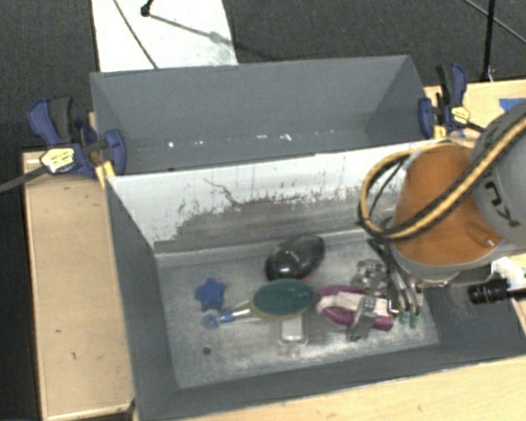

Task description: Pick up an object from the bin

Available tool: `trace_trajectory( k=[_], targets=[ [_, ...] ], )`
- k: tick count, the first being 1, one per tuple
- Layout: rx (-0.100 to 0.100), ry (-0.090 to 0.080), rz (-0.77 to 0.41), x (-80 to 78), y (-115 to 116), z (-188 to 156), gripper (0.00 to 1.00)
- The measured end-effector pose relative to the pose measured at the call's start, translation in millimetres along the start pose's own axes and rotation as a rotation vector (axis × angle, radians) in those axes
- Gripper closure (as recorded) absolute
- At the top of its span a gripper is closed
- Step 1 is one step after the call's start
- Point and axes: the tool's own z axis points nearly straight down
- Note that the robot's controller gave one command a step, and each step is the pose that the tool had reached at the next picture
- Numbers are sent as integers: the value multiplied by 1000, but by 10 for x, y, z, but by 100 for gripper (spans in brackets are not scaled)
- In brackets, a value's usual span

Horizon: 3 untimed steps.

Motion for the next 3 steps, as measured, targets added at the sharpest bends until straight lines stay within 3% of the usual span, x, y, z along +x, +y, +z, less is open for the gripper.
trace_trajectory(
  k=[2, 3],
  targets=[
    [0, 1, -14, -20, 3, -526, 100],
    [1, 0, -19, -26, 3, -544, 100]
  ],
)
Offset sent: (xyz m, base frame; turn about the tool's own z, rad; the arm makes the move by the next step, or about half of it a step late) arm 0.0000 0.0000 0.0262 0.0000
